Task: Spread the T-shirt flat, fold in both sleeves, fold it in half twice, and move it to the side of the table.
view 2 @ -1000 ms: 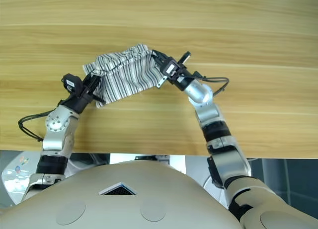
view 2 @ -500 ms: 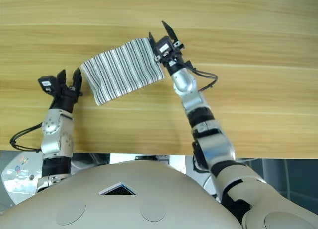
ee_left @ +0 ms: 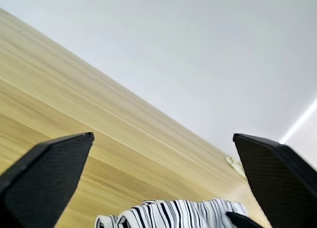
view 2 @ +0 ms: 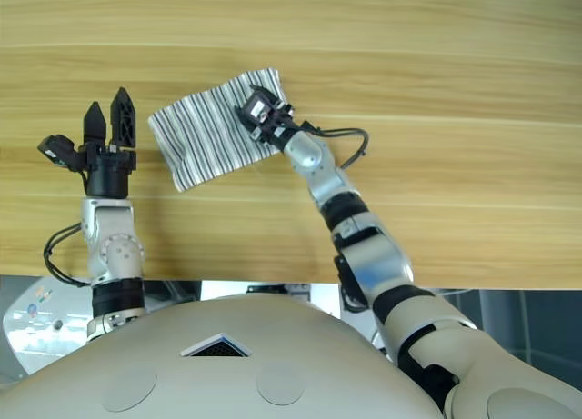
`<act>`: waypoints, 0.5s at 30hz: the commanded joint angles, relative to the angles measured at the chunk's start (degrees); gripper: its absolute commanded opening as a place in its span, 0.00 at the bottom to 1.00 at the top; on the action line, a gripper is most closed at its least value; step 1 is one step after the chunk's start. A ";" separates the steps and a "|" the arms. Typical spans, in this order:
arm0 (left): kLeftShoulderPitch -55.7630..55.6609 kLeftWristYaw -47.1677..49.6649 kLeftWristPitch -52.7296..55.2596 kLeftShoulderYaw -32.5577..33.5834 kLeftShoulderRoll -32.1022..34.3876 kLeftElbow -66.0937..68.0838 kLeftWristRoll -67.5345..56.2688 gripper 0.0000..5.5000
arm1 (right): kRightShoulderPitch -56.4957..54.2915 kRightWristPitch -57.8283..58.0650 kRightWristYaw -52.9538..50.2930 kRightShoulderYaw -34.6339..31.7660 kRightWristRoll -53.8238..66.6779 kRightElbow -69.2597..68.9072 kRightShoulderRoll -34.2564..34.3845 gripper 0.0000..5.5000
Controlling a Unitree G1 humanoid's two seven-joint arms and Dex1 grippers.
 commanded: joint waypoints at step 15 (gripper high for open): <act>2.07 2.04 -1.89 4.72 -3.47 -1.98 -0.93 0.98 | -8.57 12.83 -42.08 -41.53 26.51 18.51 -19.83 0.46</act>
